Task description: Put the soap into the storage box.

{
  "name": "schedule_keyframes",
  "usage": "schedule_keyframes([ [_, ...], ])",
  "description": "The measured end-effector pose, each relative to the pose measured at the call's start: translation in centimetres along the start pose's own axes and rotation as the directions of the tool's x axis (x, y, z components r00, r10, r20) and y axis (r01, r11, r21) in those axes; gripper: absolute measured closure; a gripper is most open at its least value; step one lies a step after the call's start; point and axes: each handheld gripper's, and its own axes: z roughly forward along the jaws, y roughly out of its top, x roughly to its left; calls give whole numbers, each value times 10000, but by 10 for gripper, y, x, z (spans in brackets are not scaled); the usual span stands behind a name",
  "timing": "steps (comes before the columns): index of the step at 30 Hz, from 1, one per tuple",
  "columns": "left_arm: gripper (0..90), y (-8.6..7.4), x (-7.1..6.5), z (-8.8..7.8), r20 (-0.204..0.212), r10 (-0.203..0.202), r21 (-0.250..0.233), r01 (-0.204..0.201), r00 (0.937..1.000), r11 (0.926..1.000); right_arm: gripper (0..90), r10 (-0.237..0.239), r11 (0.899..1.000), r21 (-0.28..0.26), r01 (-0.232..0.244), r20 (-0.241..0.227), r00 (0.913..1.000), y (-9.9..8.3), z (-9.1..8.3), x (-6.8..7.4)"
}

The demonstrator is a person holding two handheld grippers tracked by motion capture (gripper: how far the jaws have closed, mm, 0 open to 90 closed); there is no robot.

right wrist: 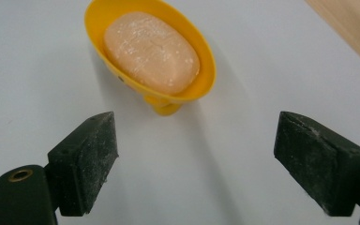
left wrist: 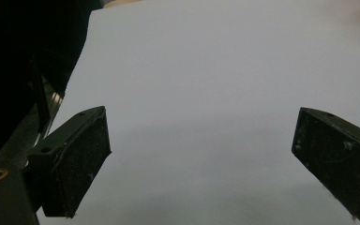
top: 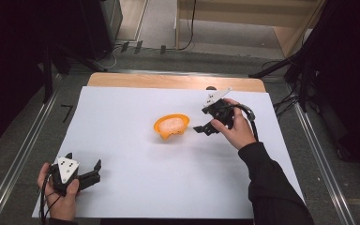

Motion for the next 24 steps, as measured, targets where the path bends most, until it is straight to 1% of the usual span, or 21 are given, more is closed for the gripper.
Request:
schedule_keyframes([
  [1, 48, 0, 0, 0, 0, 0, 0, 0, 10000, 10000, 135, 0, 10000, 0, 0, 0, 10000, 0, 0, 0],
  [2, 48, 0, 0, 0, 3, 0, 3, 0, 10000, 10000, 118, 192, 9998, -39, -193, -135, 9997, -4, -2, 0],
  [3, 48, 0, 0, 0, 1, -3, -3, 3, 10000, 10000, 54, 122, 9998, 134, -125, 238, 9996, -10, -4, 2],
  [4, 49, 0, 0, 0, 1, -3, -3, 3, 10000, 10000, 54, 122, 9998, 134, -125, 238, 9996, -10, -4, 2],
  [5, 48, 0, 0, 0, -1, -2, 3, 2, 10000, 10000, 22, 229, 9996, 123, -236, 533, 9983, -16, -6, 3],
  [6, 48, 0, 0, 0, -1, -2, 3, 2, 10000, 10000, 13, 263, 9996, 63, -267, 663, 9975, -17, -7, 4],
  [8, 49, 0, 0, 0, -5, 7, 4, -7, 10000, 10000, 0, 293, 9995, 119, -301, 611, 9977, -20, -8, 6],
  [9, 49, 0, 0, 0, -2, 16, 19, -16, 10000, 10000, 0, 250, 9997, 53, -254, 677, 9974, -23, -10, 7],
  [10, 48, 0, 0, 0, -6, 11, 12, -11, 10000, 10000, 0, 223, 9997, 43, -229, 1078, 9939, -25, -11, 10],
  [11, 48, 0, 0, 0, -8, 20, 25, -20, 10000, 10000, 0, 132, 9996, 222, -165, 1398, 9901, -28, -11, 13],
  [12, 48, 0, 0, 0, -5, 24, 19, -24, 10000, 10000, 0, -290, 9983, 543, 194, 1825, 9828, -33, -11, 19],
  [13, 48, 0, 0, 0, -8, 27, 24, -27, 10000, 10000, 0, -290, 9983, 543, 194, 1825, 9828, -33, -11, 19],
  [14, 48, 0, 0, 0, -14, 31, 29, -31, 10000, 10000, 0, -216, 9971, 758, 85, 1743, 9845, -38, -10, 23],
  [15, 49, 0, 0, 0, -14, 31, 29, -31, 10000, 10000, 0, -216, 9971, 758, 85, 1743, 9845, -38, -10, 23],
  [16, 48, 0, 0, 0, -12, 35, 28, -35, 10000, 10000, 0, 78, 9981, 606, -143, 1068, 9942, -44, -10, 24],
  [17, 48, 0, 0, 0, -13, 39, 30, -39, 10000, 10000, 0, 141, 9985, 501, -202, 1191, 9928, -47, -10, 25],
  [19, 49, 0, 0, 0, -11, 37, 24, -37, 10000, 10000, 0, 204, 9985, 471, -261, 1182, 9928, -50, -10, 26],
  [22, 49, 0, 0, 0, -33, 59, 45, -59, 10000, 10000, 0, 390, 9989, 198, -416, 1137, 9927, -59, -11, 29],
  [23, 49, 0, 0, 0, -33, 68, 58, -68, 10000, 10000, 0, 594, 9981, 100, -609, 1117, 9920, -65, -13, 31],
  [24, 48, 0, 0, 0, -38, 61, 56, -60, 10000, 10000, 0, 718, 9974, 40, -726, 1018, 9922, -67, -15, 31],
])
